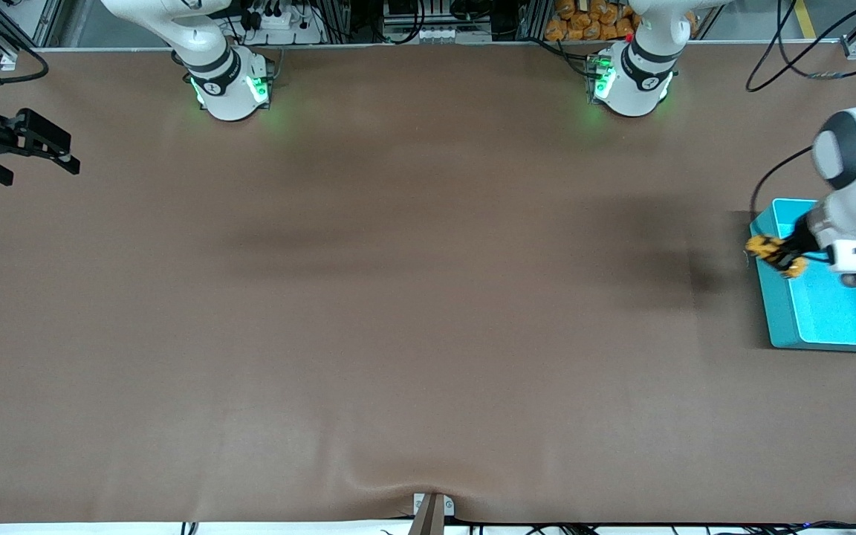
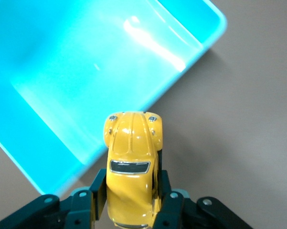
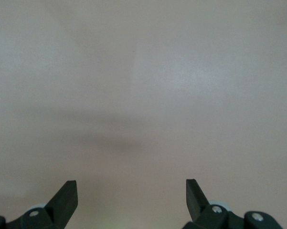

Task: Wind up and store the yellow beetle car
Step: 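Lift the car into the turquoise box and open the left gripper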

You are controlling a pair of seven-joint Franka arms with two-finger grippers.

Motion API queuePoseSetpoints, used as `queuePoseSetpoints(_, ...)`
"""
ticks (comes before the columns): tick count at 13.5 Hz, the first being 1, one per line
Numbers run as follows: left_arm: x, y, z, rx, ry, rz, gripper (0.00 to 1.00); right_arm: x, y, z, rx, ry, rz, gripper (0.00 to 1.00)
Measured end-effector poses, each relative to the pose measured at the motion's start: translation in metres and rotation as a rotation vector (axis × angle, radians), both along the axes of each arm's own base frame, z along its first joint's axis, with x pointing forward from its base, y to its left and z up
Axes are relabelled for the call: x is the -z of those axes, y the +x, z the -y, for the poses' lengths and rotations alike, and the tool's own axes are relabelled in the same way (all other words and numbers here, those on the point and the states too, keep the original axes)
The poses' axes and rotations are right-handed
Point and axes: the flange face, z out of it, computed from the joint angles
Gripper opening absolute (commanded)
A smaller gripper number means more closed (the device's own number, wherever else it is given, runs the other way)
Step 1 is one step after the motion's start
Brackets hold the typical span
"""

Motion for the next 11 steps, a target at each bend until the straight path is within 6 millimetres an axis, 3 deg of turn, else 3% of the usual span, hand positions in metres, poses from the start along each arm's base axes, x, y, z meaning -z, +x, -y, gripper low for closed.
queuePoseSetpoints(2, -0.009, -0.012, -0.050, 0.148, -0.006, -0.022, 0.08, -0.001, 0.000, 0.000, 0.000, 0.000, 0.001, 1.00)
queuePoseSetpoints(5, -0.006, -0.022, -0.095, 0.309, -0.018, -0.048, 0.07, 0.000, -0.001, 0.001, 0.001, 0.000, -0.002, 1.00)
queuePoseSetpoints(8, 0.035, -0.018, -0.120, 0.375, -0.016, -0.024, 0.08, 0.000, -0.001, 0.001, 0.002, 0.000, -0.008, 1.00)
queuePoseSetpoints(11, 0.077, -0.009, -0.120, 0.440, -0.033, -0.033, 0.08, 0.000, -0.001, 0.001, 0.002, 0.000, -0.009, 1.00)
